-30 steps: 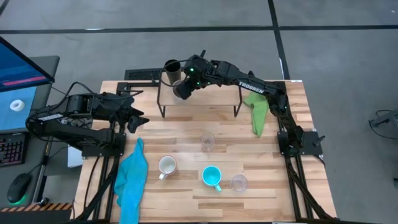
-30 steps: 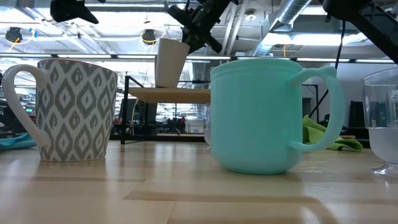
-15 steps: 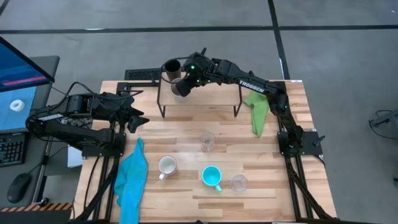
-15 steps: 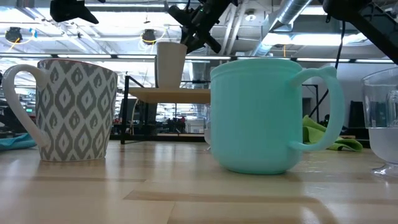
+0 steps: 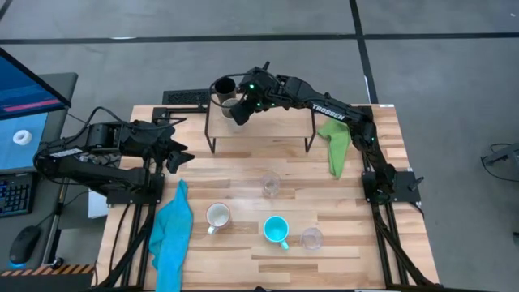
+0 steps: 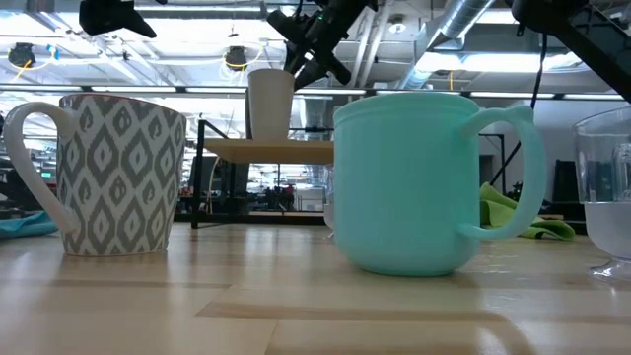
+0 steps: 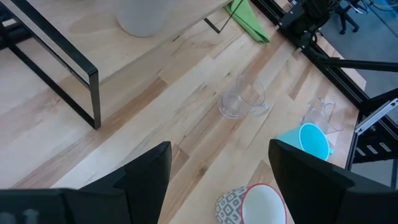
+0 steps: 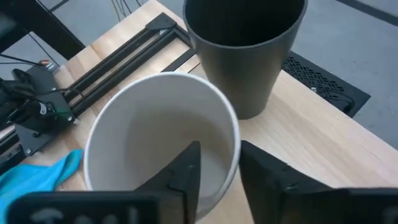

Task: Stack small to large cups/mugs on shelf
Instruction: Put the white cup on the shelf

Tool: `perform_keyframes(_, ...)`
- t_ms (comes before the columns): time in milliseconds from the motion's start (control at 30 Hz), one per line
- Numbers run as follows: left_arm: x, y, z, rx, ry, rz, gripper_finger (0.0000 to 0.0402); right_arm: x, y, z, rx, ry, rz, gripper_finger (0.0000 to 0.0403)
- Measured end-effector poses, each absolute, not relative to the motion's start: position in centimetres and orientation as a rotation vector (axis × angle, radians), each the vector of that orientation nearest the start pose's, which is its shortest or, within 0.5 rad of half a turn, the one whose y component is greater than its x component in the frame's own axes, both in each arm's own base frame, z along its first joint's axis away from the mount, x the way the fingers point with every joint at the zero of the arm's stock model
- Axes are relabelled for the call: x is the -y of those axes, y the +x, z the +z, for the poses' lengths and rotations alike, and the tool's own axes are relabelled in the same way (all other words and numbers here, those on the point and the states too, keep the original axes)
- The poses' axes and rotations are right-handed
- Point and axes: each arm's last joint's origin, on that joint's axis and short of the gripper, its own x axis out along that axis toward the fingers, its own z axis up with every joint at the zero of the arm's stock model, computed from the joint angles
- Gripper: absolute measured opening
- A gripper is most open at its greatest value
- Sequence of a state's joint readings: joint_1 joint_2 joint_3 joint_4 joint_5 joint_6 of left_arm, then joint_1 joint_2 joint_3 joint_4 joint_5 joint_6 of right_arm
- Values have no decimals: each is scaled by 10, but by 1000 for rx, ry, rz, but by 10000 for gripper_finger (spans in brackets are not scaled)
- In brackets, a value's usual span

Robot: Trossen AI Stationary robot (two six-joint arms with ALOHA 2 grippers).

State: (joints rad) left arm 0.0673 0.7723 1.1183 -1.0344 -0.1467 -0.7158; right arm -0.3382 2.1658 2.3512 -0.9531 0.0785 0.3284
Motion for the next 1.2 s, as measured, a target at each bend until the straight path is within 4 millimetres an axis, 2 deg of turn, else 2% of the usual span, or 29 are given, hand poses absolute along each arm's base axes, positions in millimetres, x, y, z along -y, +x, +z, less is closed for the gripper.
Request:
perform_keyframes(200, -12, 115, 366, -585, -657, 442, 261, 157, 444, 363, -650, 387, -506, 176)
perform_keyframes(367, -12, 115, 366, -584, -656, 442, 261, 156, 445, 365, -629, 387, -493, 179)
perform_keyframes(600, -12, 115, 366, -584, -656, 442, 261, 151, 438, 377, -621, 413, -374, 182)
perform_keyframes(767, -13, 115, 366, -576, -643, 464, 261, 147, 423, 404, -554, 361, -355, 182)
perform_keyframes(900, -13, 115, 366, -576, -643, 465, 261, 146, 397, 428, -549, 322, -360, 176)
perform_keyframes(1067, -13, 115, 366, -577, -637, 463, 261, 138, 340, 466, -582, 266, -397, 170)
perform_keyframes(1200, -13, 115, 366, -578, -618, 464, 261, 128, 301, 483, -654, 199, -494, 165)
